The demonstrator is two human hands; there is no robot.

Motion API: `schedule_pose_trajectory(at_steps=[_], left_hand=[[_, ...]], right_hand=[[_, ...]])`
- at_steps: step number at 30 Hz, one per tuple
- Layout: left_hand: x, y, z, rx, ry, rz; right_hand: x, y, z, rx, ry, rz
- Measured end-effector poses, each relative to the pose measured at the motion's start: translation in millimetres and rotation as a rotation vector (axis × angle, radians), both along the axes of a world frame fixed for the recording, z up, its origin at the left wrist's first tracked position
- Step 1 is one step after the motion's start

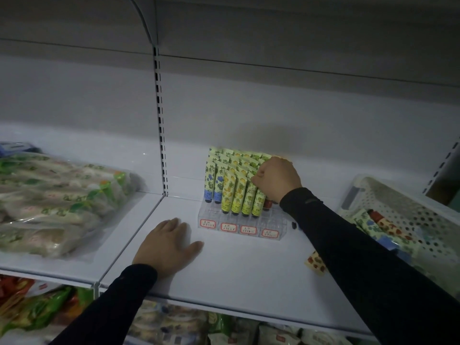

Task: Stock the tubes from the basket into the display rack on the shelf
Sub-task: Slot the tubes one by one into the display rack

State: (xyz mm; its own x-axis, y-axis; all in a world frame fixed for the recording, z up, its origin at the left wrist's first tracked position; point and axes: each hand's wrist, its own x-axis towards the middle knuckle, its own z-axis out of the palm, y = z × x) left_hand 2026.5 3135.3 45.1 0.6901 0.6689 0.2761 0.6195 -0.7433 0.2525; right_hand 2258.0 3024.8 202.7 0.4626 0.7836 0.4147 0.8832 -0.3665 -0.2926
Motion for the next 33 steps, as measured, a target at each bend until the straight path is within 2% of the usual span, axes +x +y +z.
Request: schedule_pose_trajectory(at_steps=[8, 17, 21, 27, 33], left_hand=[[-2.1, -4.3, 5.6, -0.023, 0.007, 0.018], [-4.4, -10.5, 15.1, -0.103, 0.015, 0.047], [-5.5, -20.7, 22.8, -0.126, -0.11, 0.095], [-5.8, -39.8, 41.6, -0.066, -0.233, 0.073], [46.4, -97.2, 66.4, -0.07, -0.25, -0.186]], right_hand=[[-3.7, -3.4, 7.0, -0.072, -0.027, -0.008], [0.2, -31.0, 18.1, 0.182, -0.038, 0.016], [10.0, -62.7, 13.3, 0.267, -0.038, 0.009], [30.5, -126.0, -15.6, 0.138, -0.028, 0.001], [55.2, -171.3, -46.5, 0.017, 0.133, -0.159]])
